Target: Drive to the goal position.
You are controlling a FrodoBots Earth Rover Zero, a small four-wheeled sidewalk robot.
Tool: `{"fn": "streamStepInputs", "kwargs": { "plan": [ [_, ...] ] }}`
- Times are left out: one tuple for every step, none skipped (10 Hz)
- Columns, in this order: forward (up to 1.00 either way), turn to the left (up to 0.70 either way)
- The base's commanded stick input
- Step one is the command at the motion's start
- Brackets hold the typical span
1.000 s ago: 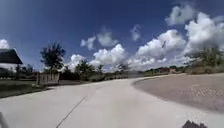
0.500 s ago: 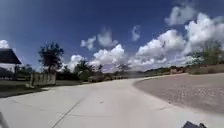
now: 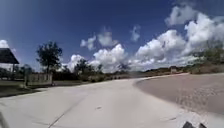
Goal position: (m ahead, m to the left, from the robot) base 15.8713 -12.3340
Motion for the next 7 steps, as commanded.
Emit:
{"fn": "streamStepInputs", "kwargs": {
  "plan": [
    [0.70,0.00],
    [0.70,0.00],
    [0.70,0.00],
    [0.70,0.00],
    [0.70,0.00],
    [0.70,0.00],
    [0.70,0.00]
  ]
}}
